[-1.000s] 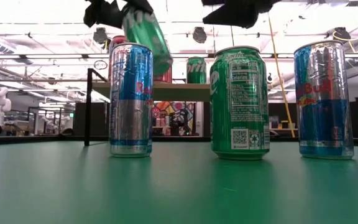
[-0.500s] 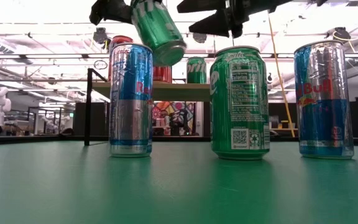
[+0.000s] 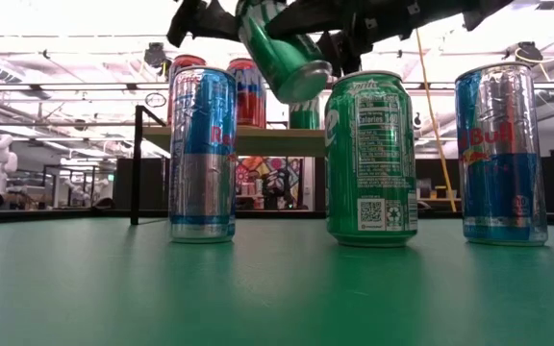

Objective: Place canned beverage on shelf
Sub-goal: Put the green soda can on the shelf aligned with the other green soda can

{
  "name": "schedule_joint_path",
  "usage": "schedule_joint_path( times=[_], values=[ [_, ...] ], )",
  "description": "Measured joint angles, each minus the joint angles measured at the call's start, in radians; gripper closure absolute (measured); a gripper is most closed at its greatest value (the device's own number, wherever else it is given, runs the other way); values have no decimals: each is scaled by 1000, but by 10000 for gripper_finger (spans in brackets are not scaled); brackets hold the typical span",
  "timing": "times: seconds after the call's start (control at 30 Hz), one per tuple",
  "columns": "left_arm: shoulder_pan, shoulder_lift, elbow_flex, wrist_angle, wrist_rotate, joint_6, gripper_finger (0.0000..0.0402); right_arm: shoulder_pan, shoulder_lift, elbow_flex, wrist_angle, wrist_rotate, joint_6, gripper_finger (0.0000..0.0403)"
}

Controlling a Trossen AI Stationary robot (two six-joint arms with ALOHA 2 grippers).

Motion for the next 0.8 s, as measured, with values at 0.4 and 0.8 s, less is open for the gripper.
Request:
schedule_joint_path(
  times=[0.4, 0.8],
  values=[
    [7, 42, -2, 54, 13, 3, 121, -29, 3, 0, -16, -50, 27, 98],
    [-17, 43, -2, 110, 6, 97, 66, -30, -8, 0, -20, -102, 22, 103]
  ],
)
